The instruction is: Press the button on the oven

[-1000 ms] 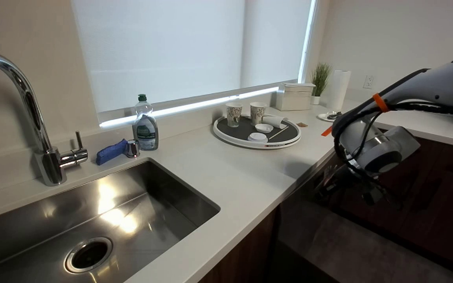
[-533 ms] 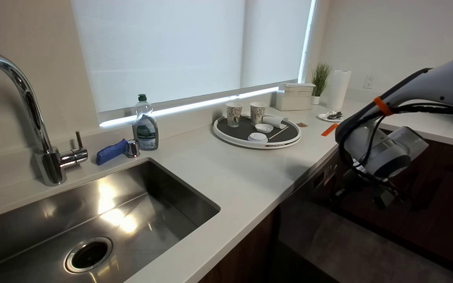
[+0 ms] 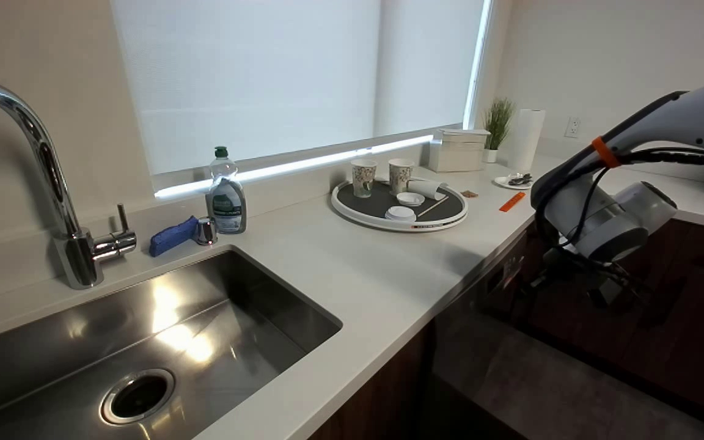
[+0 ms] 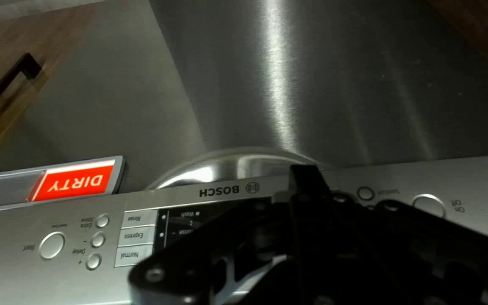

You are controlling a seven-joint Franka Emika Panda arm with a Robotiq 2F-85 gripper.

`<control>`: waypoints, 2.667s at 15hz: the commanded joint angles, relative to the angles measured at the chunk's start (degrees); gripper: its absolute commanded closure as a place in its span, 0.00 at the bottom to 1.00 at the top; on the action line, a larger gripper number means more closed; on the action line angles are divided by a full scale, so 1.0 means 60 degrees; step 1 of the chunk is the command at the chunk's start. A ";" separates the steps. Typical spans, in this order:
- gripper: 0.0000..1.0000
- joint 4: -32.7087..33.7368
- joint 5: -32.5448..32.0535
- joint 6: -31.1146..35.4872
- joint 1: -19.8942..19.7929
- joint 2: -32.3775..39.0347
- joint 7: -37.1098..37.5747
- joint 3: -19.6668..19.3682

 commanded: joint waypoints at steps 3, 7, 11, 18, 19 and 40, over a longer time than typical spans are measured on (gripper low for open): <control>1.00 0.0359 -0.0547 -0.0223 0.0229 0.0077 0.0115 -0.0356; 1.00 0.0627 -0.1009 -0.0716 0.0258 0.0206 0.0068 -0.0438; 1.00 0.0825 -0.1466 -0.1354 0.0329 0.0374 0.0148 -0.0532; 1.00 0.1040 -0.2191 -0.2023 0.0732 0.0665 0.0461 -0.0999; 1.00 0.1096 -0.2255 -0.2048 0.0790 0.0722 0.0492 -0.1062; 1.00 0.1895 -0.2412 -0.2211 0.1215 0.1361 0.0657 -0.1388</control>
